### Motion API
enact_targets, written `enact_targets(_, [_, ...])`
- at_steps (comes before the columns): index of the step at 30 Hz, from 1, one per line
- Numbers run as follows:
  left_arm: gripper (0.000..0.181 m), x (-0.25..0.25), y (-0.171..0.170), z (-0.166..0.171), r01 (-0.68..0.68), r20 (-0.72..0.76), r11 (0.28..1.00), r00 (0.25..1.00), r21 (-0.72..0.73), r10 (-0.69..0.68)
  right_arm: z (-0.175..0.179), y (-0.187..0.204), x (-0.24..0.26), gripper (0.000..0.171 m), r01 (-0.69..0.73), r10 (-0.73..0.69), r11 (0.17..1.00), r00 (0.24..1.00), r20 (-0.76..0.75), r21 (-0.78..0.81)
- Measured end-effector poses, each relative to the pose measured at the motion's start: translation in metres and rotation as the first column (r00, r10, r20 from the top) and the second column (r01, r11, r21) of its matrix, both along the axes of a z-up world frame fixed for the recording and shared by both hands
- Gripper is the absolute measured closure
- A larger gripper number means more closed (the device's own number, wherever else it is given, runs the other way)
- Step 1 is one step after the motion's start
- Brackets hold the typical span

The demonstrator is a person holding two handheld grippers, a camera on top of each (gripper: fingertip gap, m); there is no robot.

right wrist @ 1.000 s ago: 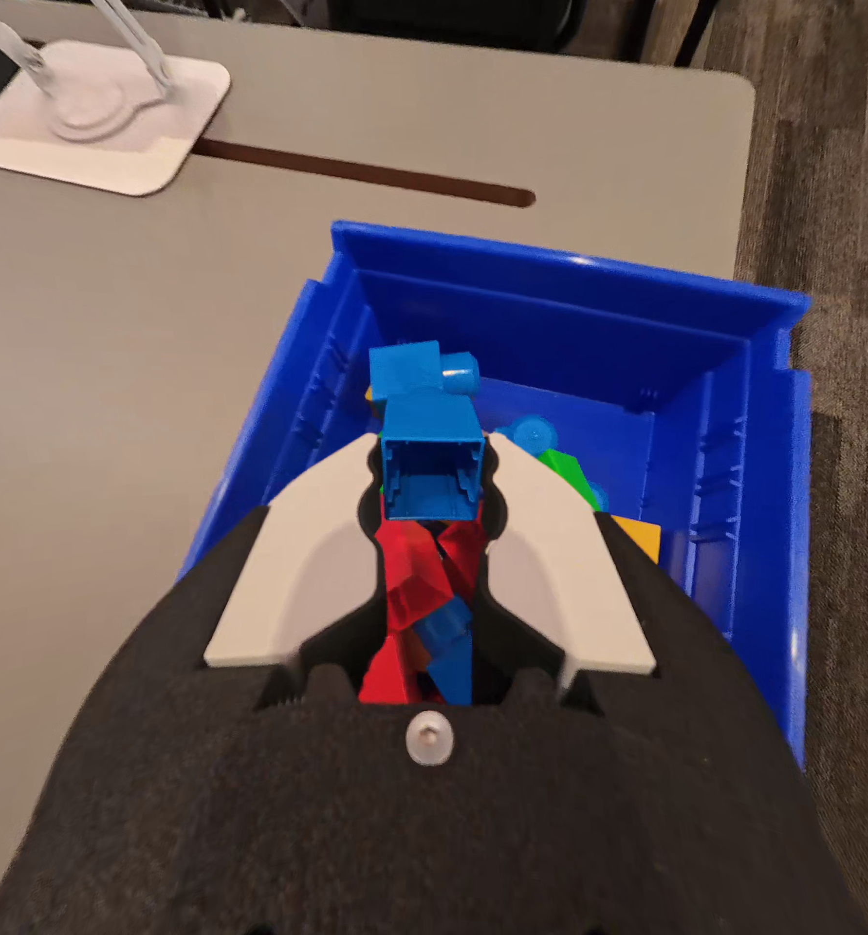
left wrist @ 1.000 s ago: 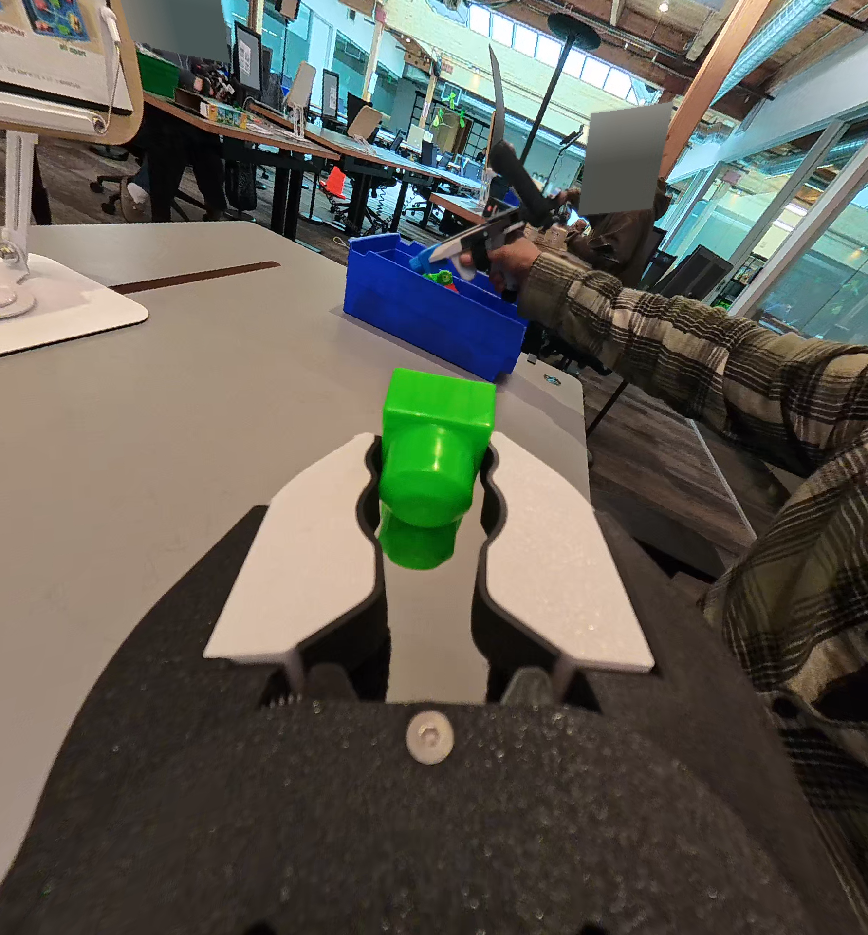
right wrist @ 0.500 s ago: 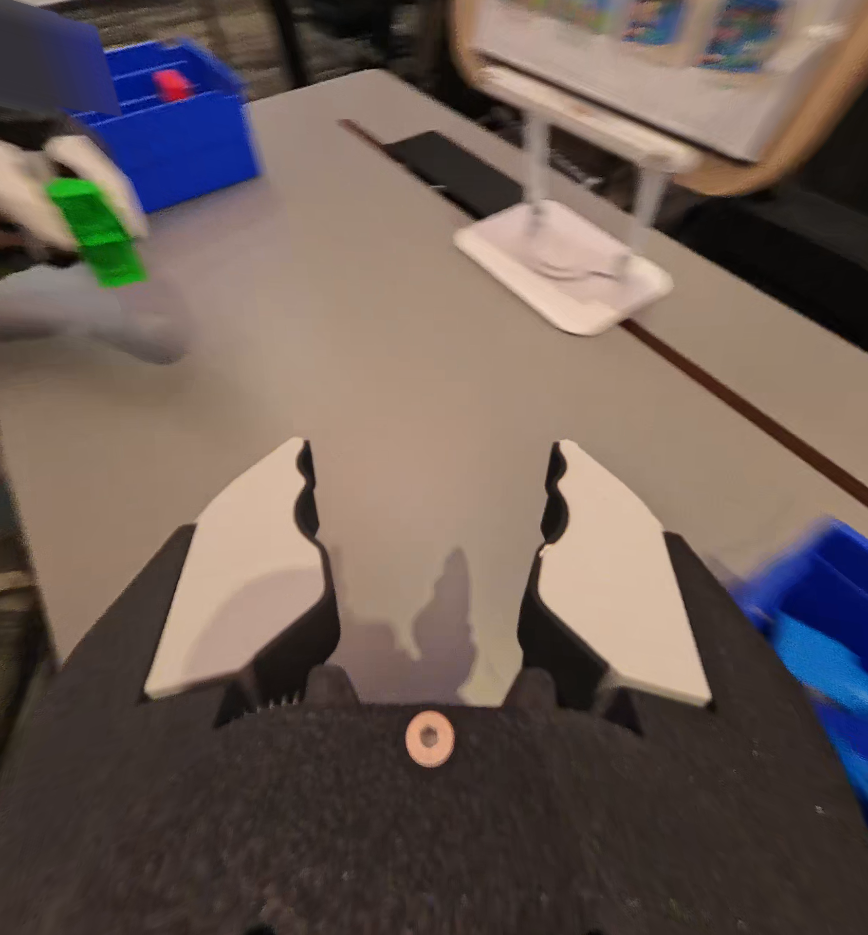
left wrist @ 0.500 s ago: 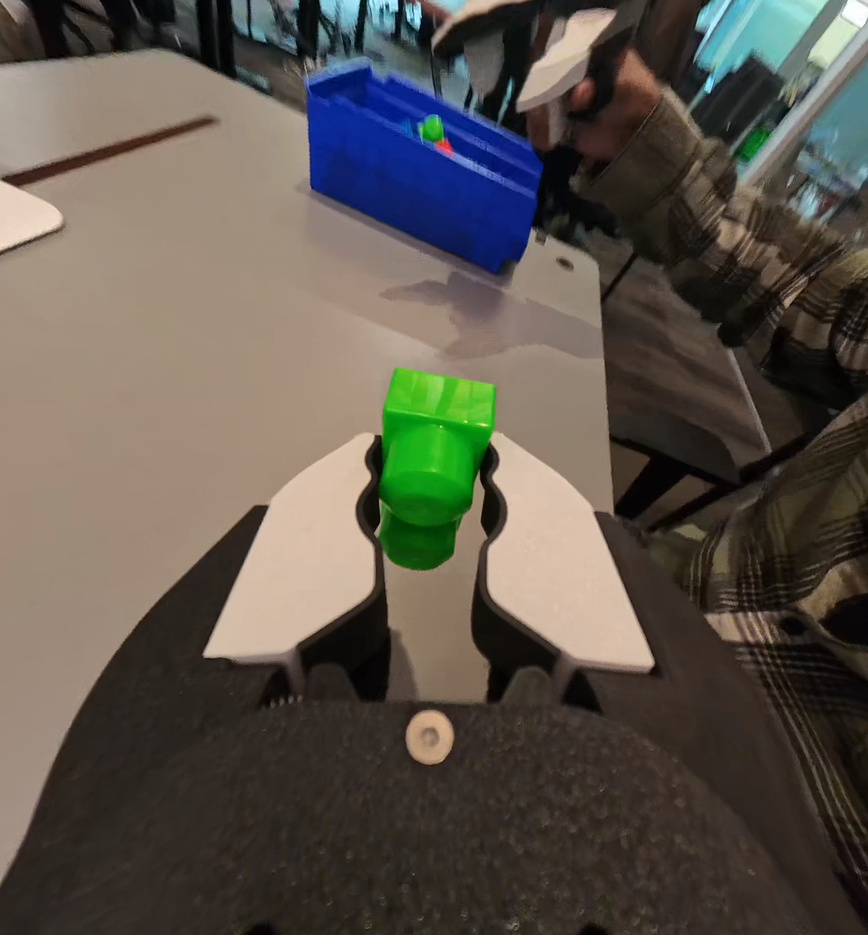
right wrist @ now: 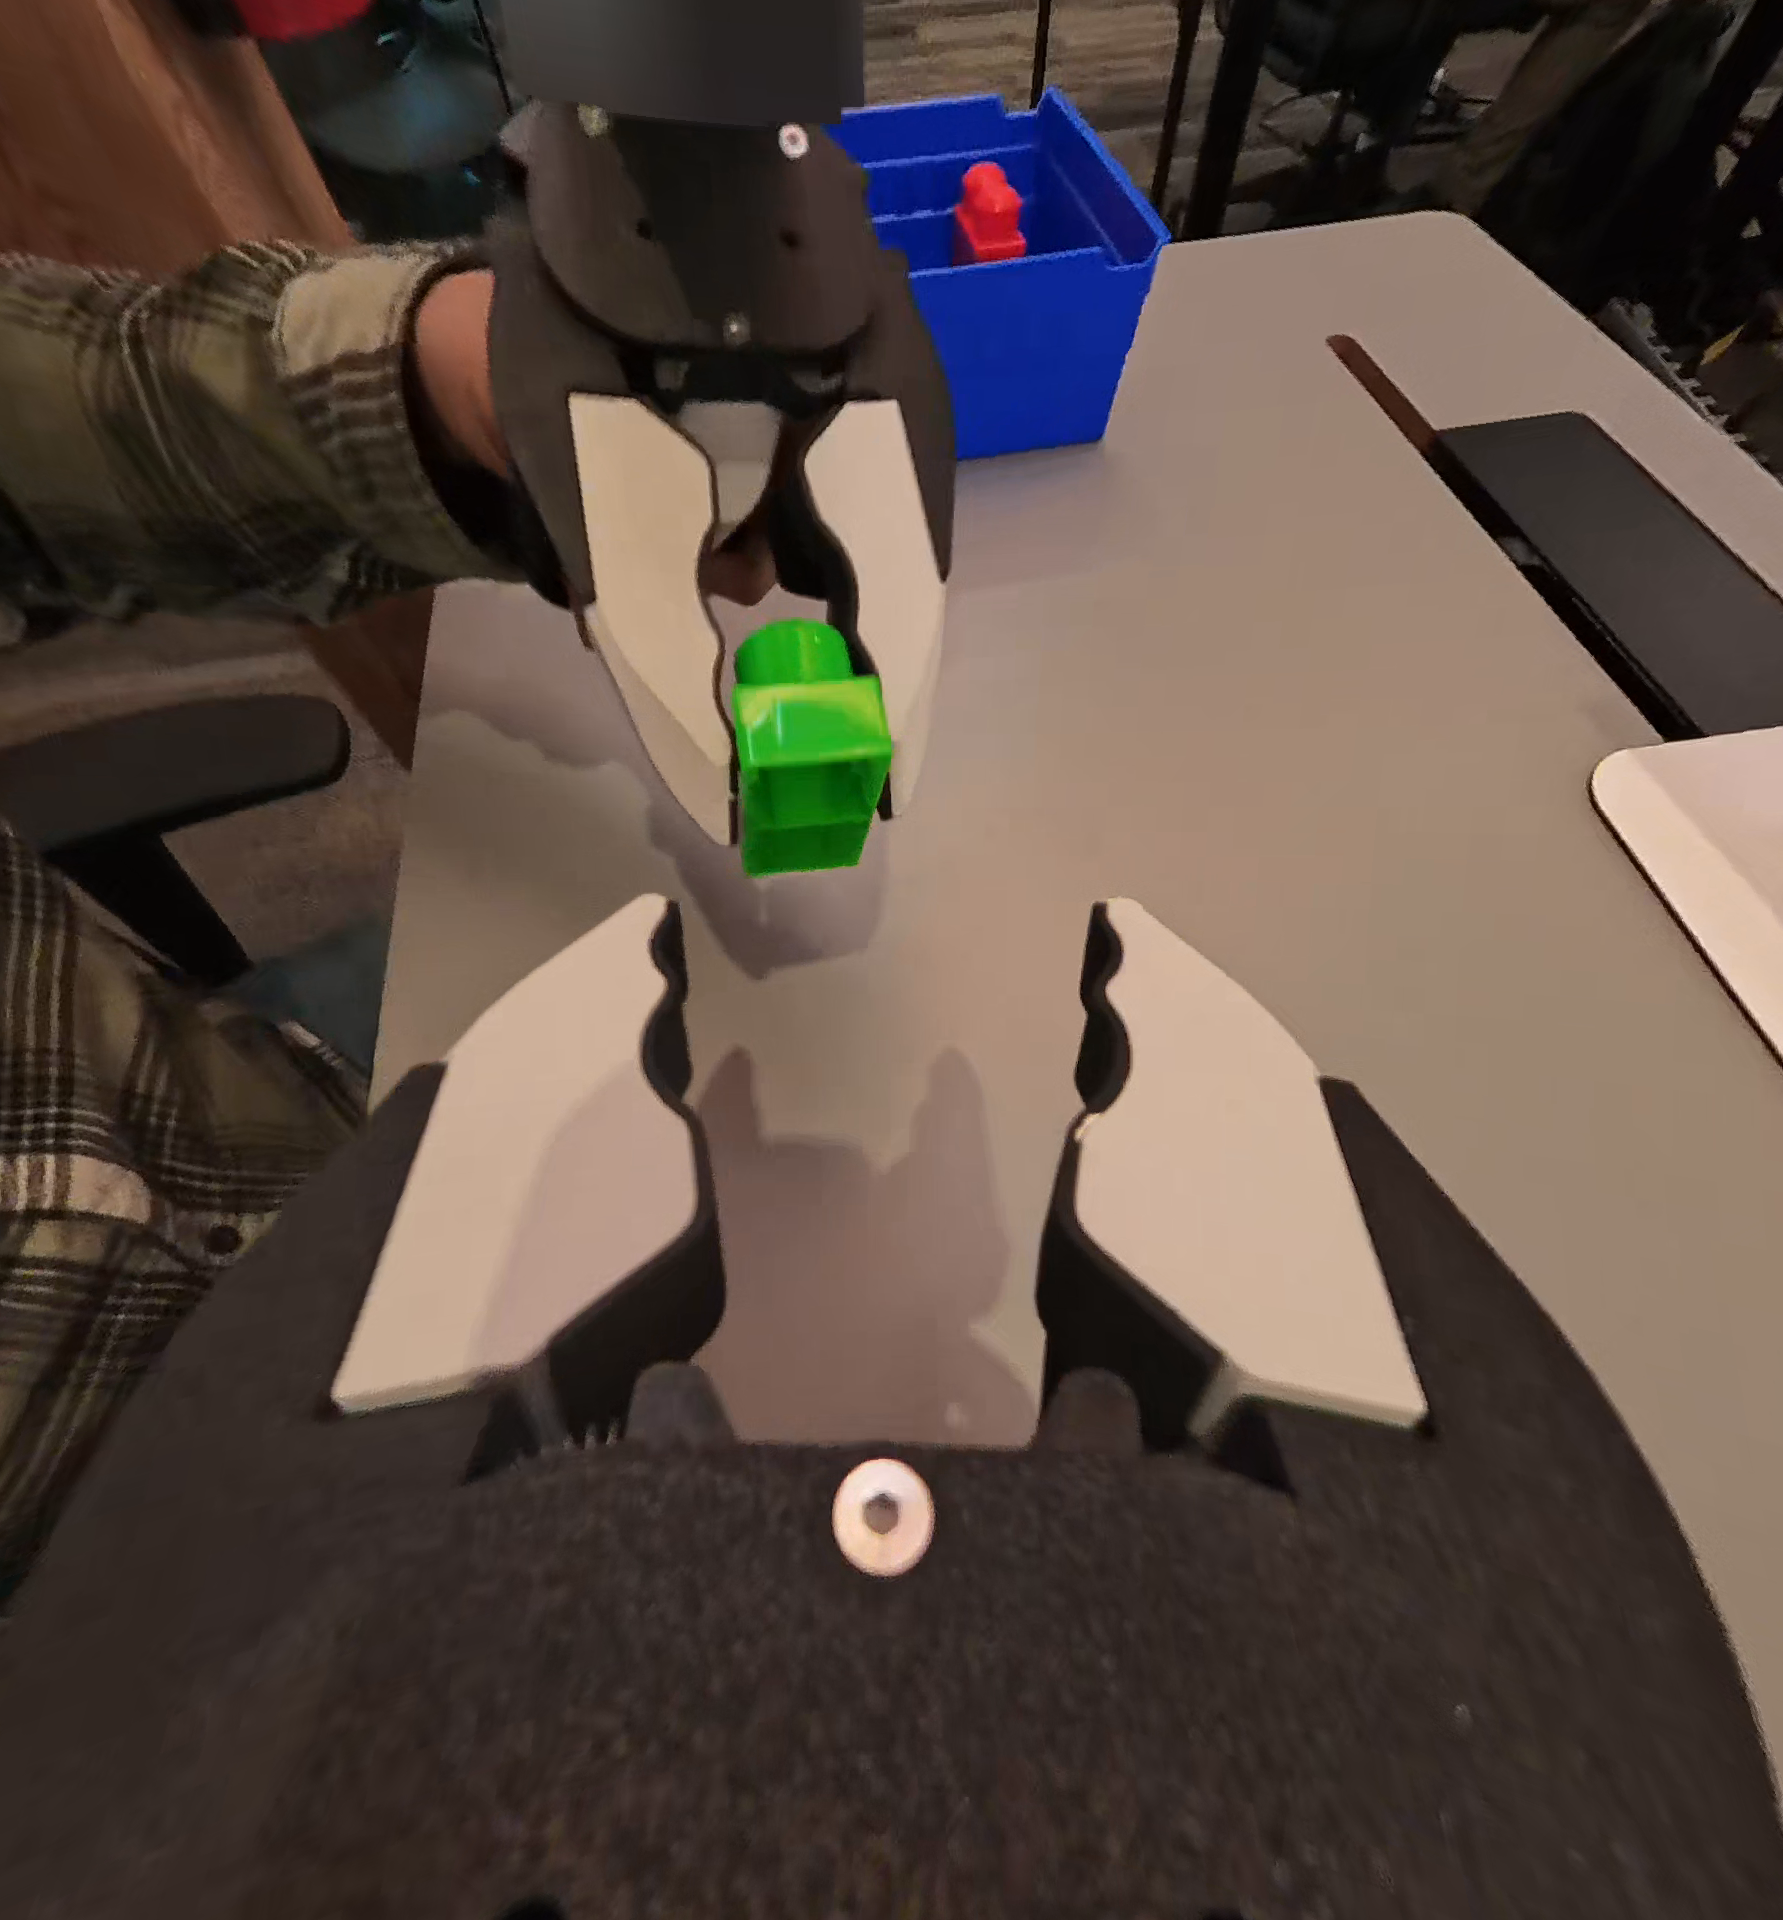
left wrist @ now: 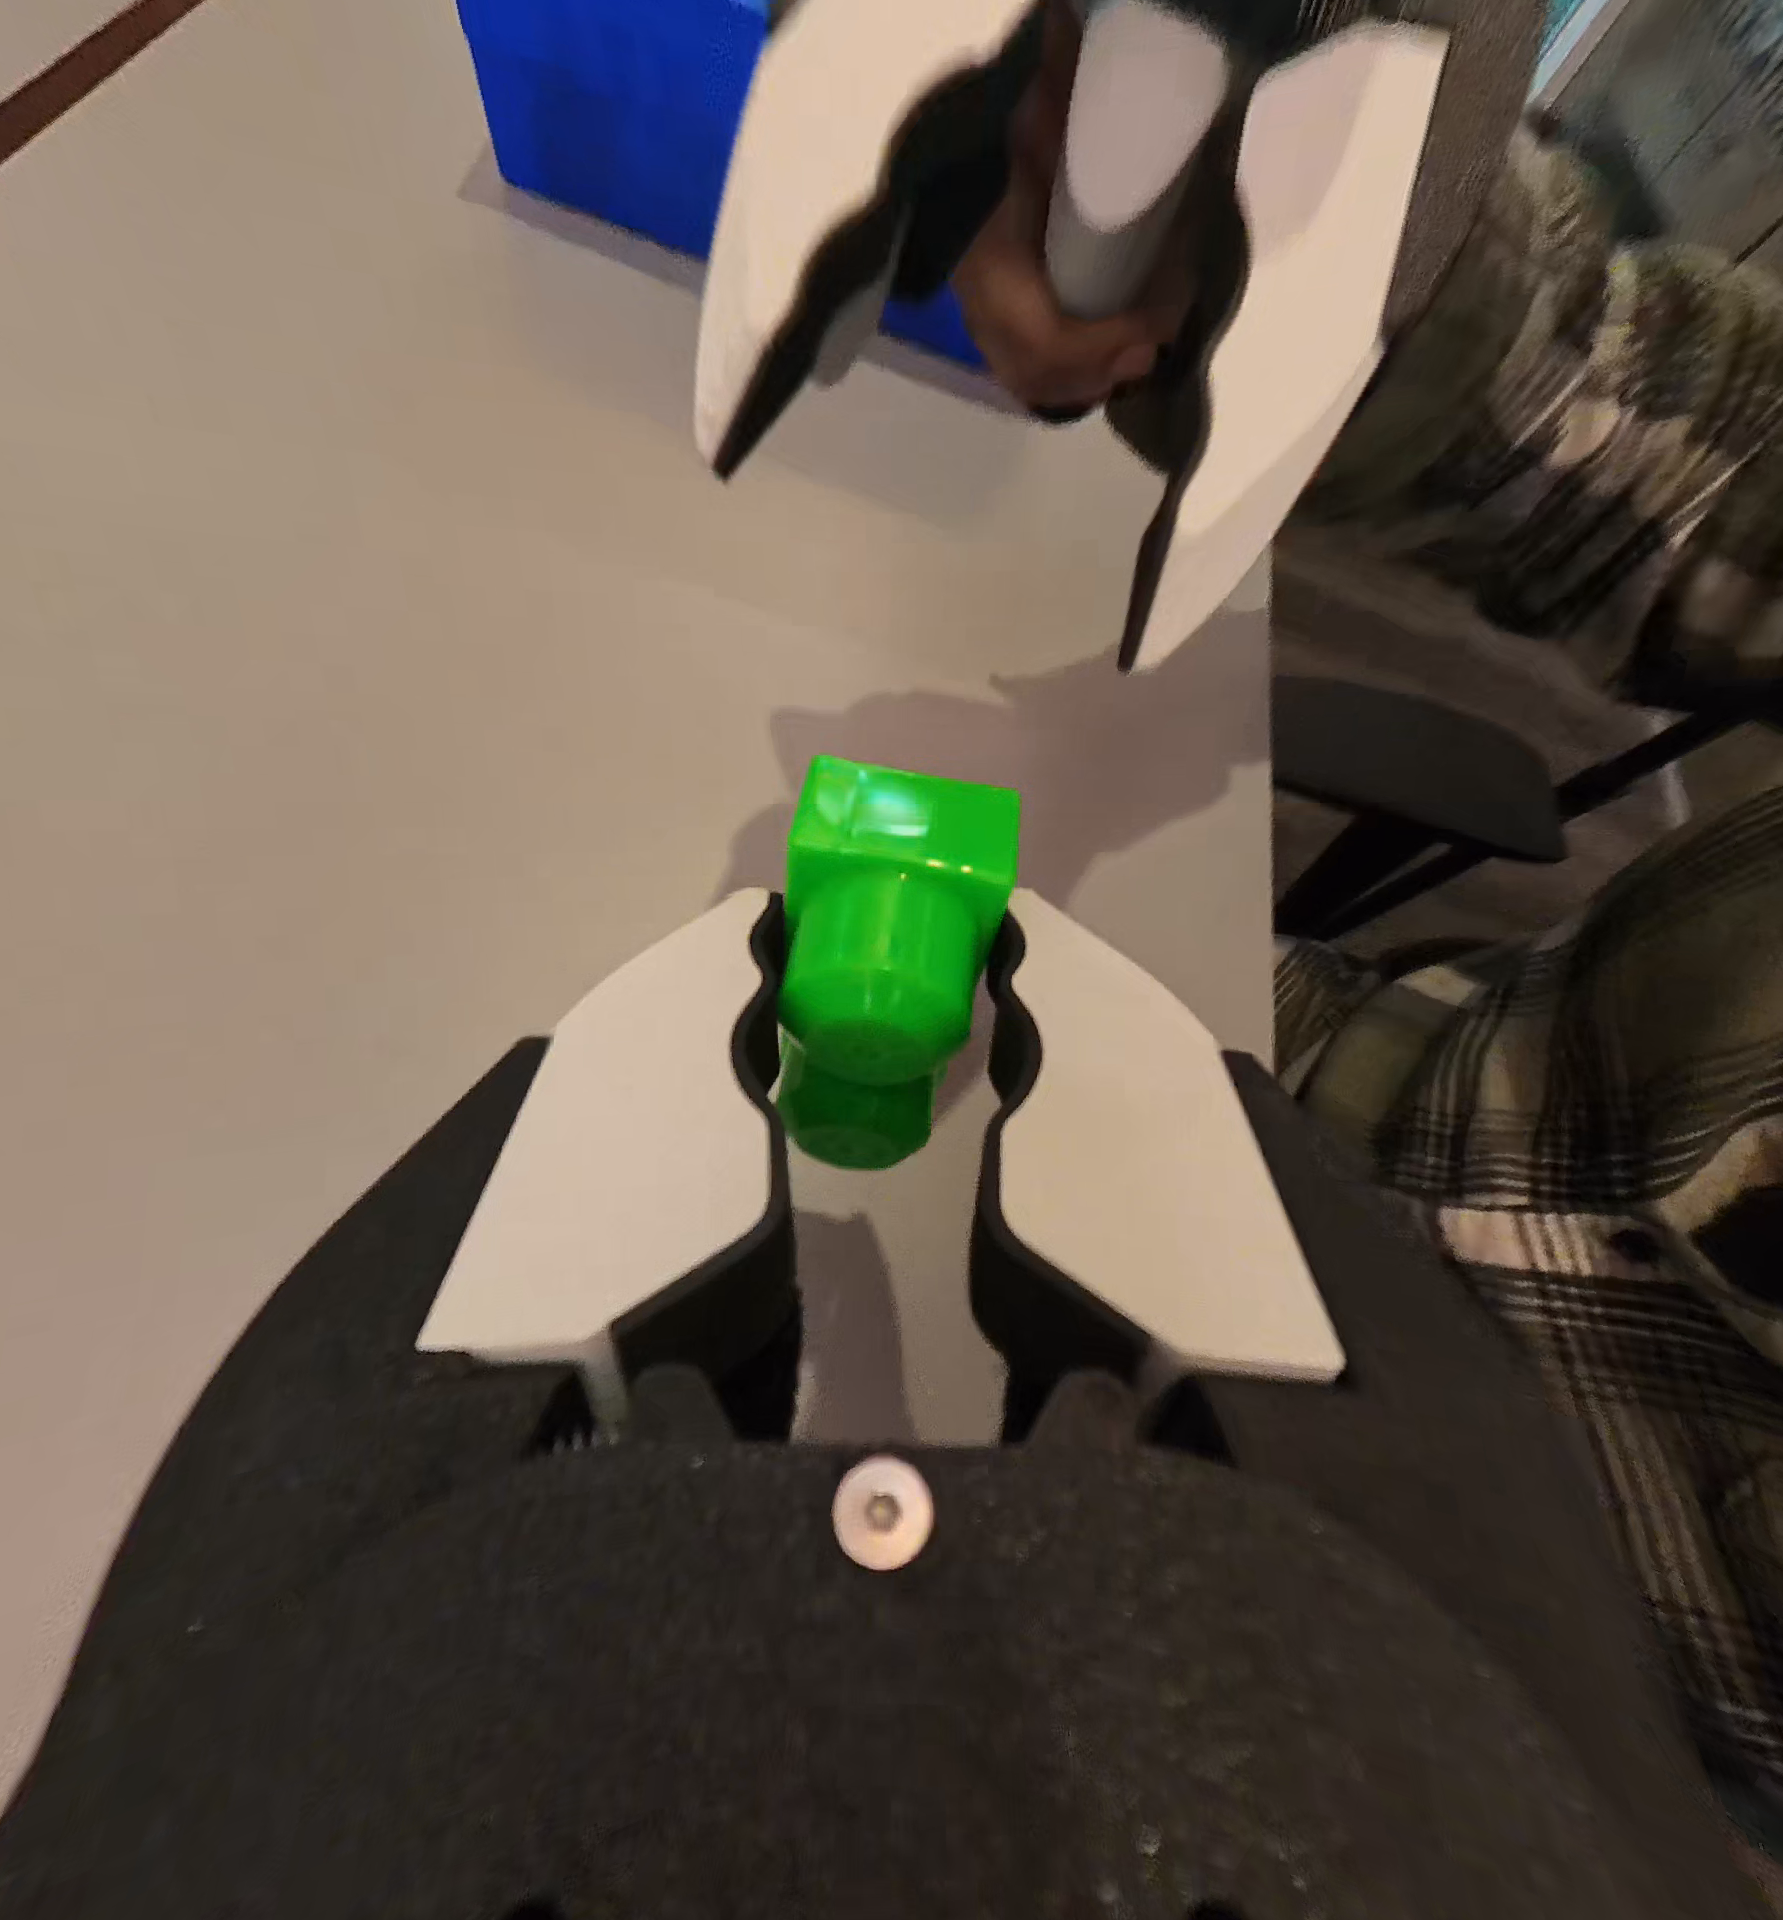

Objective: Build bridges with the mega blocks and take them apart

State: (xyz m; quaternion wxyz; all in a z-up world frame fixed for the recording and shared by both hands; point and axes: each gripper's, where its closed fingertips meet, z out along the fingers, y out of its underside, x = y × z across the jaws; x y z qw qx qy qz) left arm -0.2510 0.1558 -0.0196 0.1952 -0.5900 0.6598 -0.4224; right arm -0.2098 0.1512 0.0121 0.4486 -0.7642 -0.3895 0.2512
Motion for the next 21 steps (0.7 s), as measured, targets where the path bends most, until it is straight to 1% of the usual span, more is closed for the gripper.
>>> enact_targets(2, [0.144, 0.003, 0.001, 0.012, -0.008, 0.066, 0.997, 0.998, -0.082, 0.014, -0.004, -0.001, -0.001, 0.097, 0.004, -0.004, 1.0, 1.0, -0.023, -0.004])
enact_targets(4, [0.144, 0.006, 0.004, 0.026, -0.02, 0.161, 0.984, 0.986, -0.175, 0.049, -0.009, -0.001, -0.001, 0.094, 0.025, -0.025, 1.0, 0.996, -0.082, -0.008])
enact_targets(6, [0.144, 0.008, 0.009, 0.039, -0.024, 0.256, 0.964, 0.962, -0.264, 0.094, -0.011, -0.001, -0.003, 0.093, 0.028, -0.03, 1.0, 0.985, -0.169, -0.015])
enact_targets(8, [0.144, 0.009, 0.01, 0.047, 0.001, 0.333, 0.941, 0.935, -0.34, 0.12, -0.016, 0.001, -0.006, 0.093, 0.02, -0.027, 0.999, 0.975, -0.222, -0.033])
enact_targets(12, [0.144, 0.013, 0.008, 0.046, 0.011, 0.38, 0.936, 0.916, -0.352, 0.132, -0.02, 0.006, -0.017, 0.093, -0.017, -0.004, 0.997, 0.96, -0.278, -0.074])
enact_targets(16, [0.144, 0.019, 0.004, 0.048, 0.018, 0.395, 0.937, 0.909, -0.348, 0.13, -0.018, 0.01, -0.03, 0.096, -0.055, 0.027, 0.994, 0.96, -0.28, -0.095])
enact_targets(18, [0.144, 0.022, 0.004, 0.047, 0.011, 0.39, 0.942, 0.912, -0.336, 0.129, -0.017, 0.011, -0.034, 0.101, -0.066, 0.037, 0.993, 0.961, -0.276, -0.095])
enact_targets(19, [0.144, 0.024, 0.003, 0.046, 0.013, 0.39, 0.943, 0.912, -0.333, 0.125, -0.016, 0.012, -0.036, 0.108, -0.071, 0.041, 0.993, 0.96, -0.276, -0.098])
enact_targets(21, [0.144, 0.026, 0.001, 0.048, 0.016, 0.4, 0.942, 0.908, -0.334, 0.126, -0.014, 0.01, -0.04, 0.129, -0.102, 0.069, 0.989, 0.957, -0.28, -0.104])
